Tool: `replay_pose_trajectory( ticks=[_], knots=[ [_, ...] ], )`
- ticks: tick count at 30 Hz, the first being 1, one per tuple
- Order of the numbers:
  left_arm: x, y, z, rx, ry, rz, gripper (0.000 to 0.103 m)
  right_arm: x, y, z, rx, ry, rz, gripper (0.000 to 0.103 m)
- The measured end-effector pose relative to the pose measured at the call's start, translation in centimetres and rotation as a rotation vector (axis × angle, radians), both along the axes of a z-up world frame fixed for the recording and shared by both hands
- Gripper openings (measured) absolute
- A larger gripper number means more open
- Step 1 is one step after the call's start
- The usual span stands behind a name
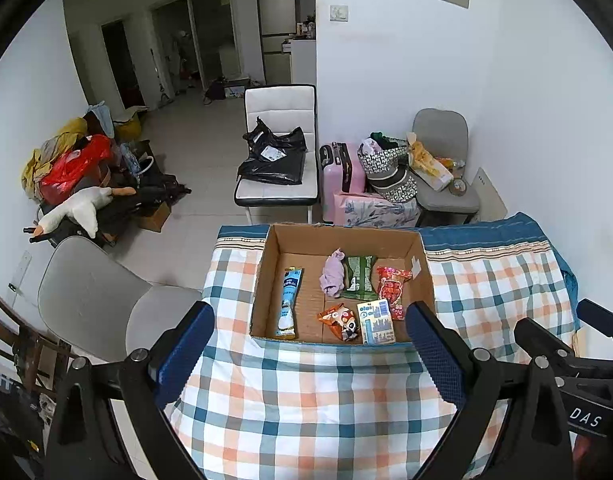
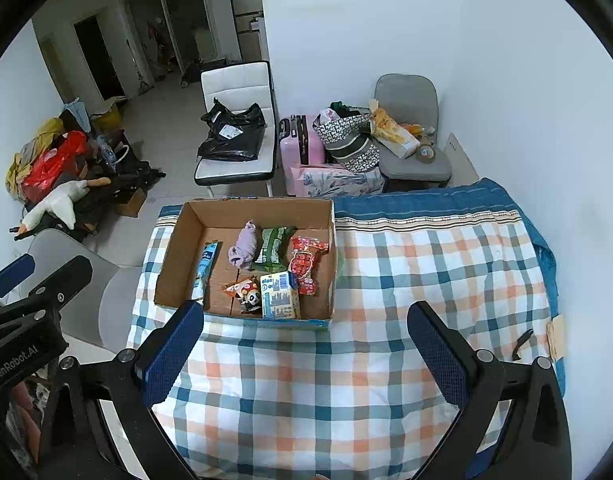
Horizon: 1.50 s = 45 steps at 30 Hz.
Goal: Organize soft objects
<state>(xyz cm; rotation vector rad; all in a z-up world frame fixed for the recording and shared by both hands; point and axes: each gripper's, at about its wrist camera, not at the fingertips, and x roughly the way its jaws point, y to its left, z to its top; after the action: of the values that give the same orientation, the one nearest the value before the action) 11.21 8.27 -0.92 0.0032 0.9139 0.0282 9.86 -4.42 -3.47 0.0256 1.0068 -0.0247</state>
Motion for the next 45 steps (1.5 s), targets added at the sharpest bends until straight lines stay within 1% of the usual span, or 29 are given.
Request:
replay_pose_trajectory(
  ticks=[7, 18, 27, 34, 45],
  knots=[
    [-0.4, -0.1, 0.4, -0.002, 0.001, 0.0, 0.098, -0.9, -0.3, 1.3, -0.01, -0.026, -0.009, 0.103],
    [-1.6, -0.6, 1.0, 0.005, 0.004, 0.005, 0.098, -1.1, -0.4, 1.5, -0.012, -0.032, -0.01, 0.103],
    [-1.6, -0.3, 1.2, 0.001, -0.002, 0.015, 0.098, -1.7, -1.0, 2.3, -0.024, -0.05, -0.02, 0.103],
    [-1.6, -0.4, 2.0, 0.003, -0.01, 0.029, 0.098, -1.5, -1.3, 3.1, -0.03, -0.055, -0.029, 0.103],
    [-1.5, -0.6, 2.2, 0.001, -0.011, 0.027, 0.098, -1.6, -1.4, 3.0, -0.032, -0.057, -0.026, 0.103]
  ],
)
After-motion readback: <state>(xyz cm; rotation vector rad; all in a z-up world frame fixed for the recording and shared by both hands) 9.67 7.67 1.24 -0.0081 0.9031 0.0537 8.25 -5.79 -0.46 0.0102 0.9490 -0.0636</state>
